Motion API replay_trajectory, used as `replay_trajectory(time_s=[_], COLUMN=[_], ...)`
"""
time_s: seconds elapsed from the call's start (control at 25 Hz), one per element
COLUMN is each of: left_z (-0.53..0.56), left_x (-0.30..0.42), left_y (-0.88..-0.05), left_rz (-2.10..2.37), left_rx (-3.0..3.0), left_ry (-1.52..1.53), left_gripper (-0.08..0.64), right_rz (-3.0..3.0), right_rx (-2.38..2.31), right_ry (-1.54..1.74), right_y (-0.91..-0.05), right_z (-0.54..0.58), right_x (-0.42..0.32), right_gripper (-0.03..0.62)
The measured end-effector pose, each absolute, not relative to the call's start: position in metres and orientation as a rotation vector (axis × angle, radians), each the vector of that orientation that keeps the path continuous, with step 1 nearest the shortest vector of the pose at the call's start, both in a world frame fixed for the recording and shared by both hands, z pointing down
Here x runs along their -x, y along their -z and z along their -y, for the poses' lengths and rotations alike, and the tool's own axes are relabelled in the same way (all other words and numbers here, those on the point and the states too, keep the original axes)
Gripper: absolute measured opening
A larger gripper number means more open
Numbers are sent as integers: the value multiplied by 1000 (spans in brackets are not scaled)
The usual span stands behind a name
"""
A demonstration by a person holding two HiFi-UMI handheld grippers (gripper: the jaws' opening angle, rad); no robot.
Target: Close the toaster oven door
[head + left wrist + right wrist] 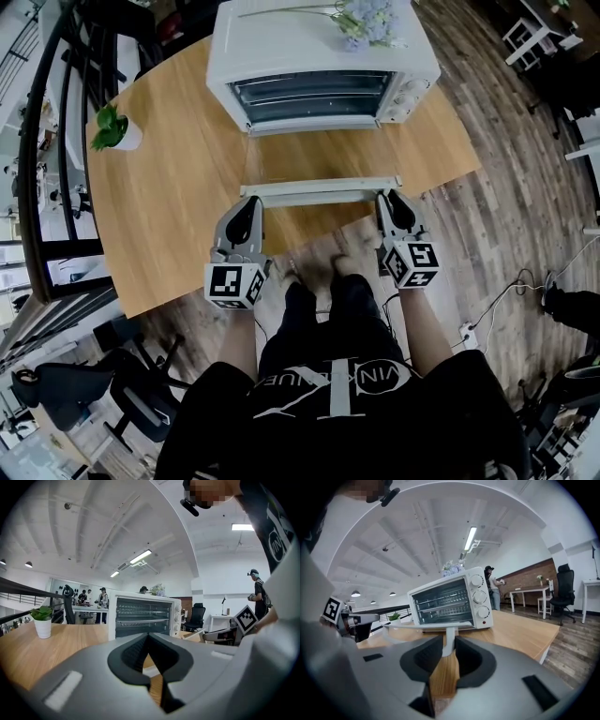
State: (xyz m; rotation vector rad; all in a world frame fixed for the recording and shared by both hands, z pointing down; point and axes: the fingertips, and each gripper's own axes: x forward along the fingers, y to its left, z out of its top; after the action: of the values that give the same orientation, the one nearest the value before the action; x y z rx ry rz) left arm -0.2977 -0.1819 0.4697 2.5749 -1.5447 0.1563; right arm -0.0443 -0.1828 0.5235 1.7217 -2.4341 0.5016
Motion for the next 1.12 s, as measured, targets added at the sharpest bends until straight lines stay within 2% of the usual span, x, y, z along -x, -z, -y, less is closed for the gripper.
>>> replay_trajectory(time_s=[1.12], left_z=[209], left_x=[308], left_y=[-432], left_rz=[1609], left_rx=[-2603], left_ry=[-86], left_gripper=[10], right_rz=[2512], right_rx=[-1808], right_ry=[-366], right_y=[-426], right_z=[244], right_x=[44], right_gripper=[94])
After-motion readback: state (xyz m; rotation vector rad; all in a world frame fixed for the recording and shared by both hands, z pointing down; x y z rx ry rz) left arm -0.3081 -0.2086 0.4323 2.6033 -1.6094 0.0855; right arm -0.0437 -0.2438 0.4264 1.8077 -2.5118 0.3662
